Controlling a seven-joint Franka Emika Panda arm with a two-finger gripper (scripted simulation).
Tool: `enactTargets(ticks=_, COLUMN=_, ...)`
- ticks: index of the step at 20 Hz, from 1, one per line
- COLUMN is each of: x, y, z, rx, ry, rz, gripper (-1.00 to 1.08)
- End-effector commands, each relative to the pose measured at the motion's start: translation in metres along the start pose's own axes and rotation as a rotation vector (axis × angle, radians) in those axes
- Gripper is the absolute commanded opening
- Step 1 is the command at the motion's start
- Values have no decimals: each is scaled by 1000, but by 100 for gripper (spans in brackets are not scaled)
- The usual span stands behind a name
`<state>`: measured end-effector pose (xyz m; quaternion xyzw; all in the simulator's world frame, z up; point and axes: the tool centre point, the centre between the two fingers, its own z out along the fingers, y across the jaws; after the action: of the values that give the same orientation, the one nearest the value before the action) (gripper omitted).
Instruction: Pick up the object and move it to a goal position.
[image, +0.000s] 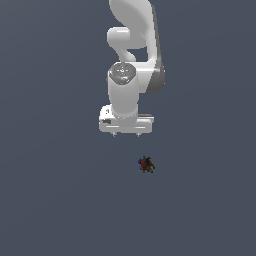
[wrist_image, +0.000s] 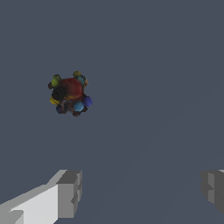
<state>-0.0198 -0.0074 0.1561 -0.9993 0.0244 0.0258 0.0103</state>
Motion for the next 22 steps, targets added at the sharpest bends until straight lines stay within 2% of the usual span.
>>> enactTargets(ticks=1, x=0, y=0, z=0, rx=0, ry=0, rz=0, gripper=100)
enactTargets(ticks=13, x=-11, y=-9, z=11, rx=14, ry=-37, rz=-38, gripper=100)
enactTargets(ticks=22, x=6, y=-21, z=19, rx=5, ry=-23, rz=-64, gripper=100)
